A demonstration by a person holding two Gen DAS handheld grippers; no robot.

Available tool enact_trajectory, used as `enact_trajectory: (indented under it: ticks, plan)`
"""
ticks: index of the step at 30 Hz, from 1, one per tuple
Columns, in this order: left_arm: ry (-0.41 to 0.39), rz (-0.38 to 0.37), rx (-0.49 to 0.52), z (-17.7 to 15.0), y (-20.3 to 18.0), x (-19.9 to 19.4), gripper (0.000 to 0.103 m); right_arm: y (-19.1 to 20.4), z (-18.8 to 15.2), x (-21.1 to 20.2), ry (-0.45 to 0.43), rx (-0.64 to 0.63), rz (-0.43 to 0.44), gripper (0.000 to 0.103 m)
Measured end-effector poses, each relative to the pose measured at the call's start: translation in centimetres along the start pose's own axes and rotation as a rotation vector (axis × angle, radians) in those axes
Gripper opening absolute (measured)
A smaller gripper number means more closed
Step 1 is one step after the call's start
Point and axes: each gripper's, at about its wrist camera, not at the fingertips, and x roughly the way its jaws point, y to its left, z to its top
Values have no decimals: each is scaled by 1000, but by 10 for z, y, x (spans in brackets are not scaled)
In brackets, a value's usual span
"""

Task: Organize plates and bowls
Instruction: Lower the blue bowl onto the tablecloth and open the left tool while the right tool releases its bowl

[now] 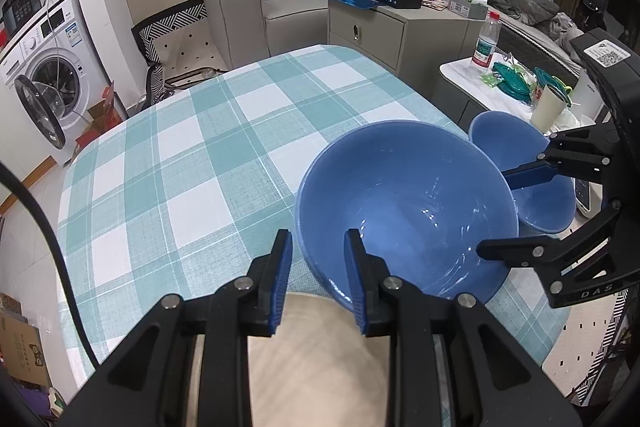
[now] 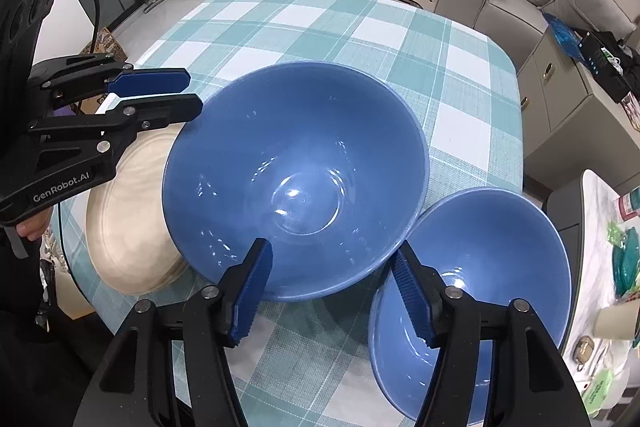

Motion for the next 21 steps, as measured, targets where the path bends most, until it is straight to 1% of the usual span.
enact_trajectory:
  ticks: [3,4,5,7,9,11,15,18,19,20,21]
  plan:
    - [-1,-1,-8,0,3,1,27,0,-3,-4,-10,-6,2,68]
    - [-3,-3,-11,0,3,1,29,0,-4,-6,-15,-9,2,70]
    - [-6,-4,-11,0,4,1,35,0,-5,-8,-20,-9,3,71]
    - [-18,-8,-13,2,3,-1,42,0,-6,-10,-28,-9,6,74]
    - [-27,-18,-10,2,1,-2,43,0,-6,-12,-38,-7,7,78]
    - [-35,-25,-4,3,-1,-4,54,-1,-7,-15,-49,-2,11,81]
    - [-49,-34,12,5,-8,-8,54,-9,-8,-21,-82,31,8,84]
    - [-52,-38,9,7,-11,-9,59,-18,-11,-28,-111,69,8,85]
    - [-54,-40,3,8,-11,-9,67,-22,-13,-31,-124,88,8,86]
    - [-57,-44,-4,8,-12,-10,79,-26,-15,-35,-137,107,8,86]
    - [-67,-51,-15,8,-13,-11,83,-31,-18,-38,-150,128,8,87]
